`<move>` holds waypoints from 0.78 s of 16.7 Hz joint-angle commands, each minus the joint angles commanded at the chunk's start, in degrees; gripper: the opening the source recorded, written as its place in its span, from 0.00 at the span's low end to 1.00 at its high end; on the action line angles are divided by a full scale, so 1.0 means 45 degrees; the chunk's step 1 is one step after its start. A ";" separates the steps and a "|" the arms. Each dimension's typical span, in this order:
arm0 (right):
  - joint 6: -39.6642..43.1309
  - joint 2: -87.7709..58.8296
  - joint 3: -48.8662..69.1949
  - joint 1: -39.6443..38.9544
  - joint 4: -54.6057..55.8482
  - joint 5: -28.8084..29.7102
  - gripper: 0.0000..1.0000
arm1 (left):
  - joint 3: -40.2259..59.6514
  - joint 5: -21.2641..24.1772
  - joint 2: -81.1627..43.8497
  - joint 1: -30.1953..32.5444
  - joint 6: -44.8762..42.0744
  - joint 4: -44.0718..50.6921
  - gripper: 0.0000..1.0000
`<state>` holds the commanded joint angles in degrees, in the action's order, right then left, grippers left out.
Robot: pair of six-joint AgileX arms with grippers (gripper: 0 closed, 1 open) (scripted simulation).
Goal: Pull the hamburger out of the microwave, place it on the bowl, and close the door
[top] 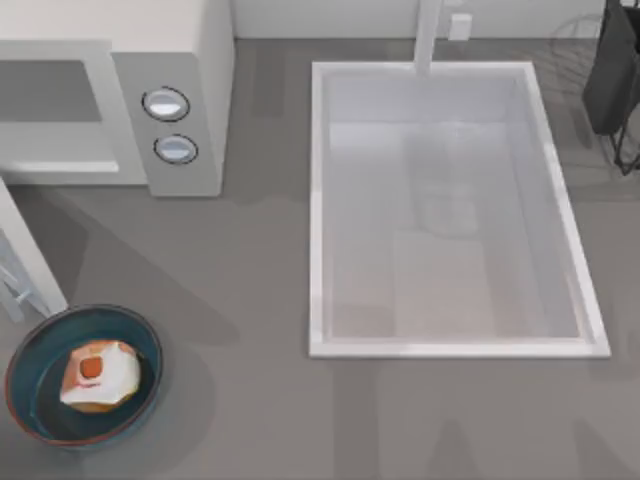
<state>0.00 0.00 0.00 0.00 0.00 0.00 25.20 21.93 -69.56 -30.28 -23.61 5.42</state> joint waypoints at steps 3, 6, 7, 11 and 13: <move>0.0000 0.0000 0.0000 0.0000 0.0000 0.0000 1.00 | 0.0025 0.0032 -0.0049 -0.0018 0.0021 0.0028 0.00; 0.0000 0.0000 0.0000 0.0000 0.0000 0.0000 1.00 | -0.0138 -0.0611 0.0198 0.0840 0.0728 0.0006 0.00; 0.0000 0.0000 0.0000 0.0000 0.0000 0.0000 1.00 | -0.0234 -0.0977 0.0350 0.1379 0.1128 -0.0006 0.00; 0.0000 0.0000 0.0000 0.0000 0.0000 0.0000 1.00 | -0.0745 -0.2807 0.1197 0.4312 0.3140 -0.0078 0.00; 0.0000 0.0000 0.0000 0.0000 0.0000 0.0000 1.00 | -0.1009 -0.3701 0.1659 0.5654 0.4125 -0.0116 0.00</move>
<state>0.00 0.00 0.00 0.00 0.00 0.00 20.66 5.28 -62.10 -4.83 -5.04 4.89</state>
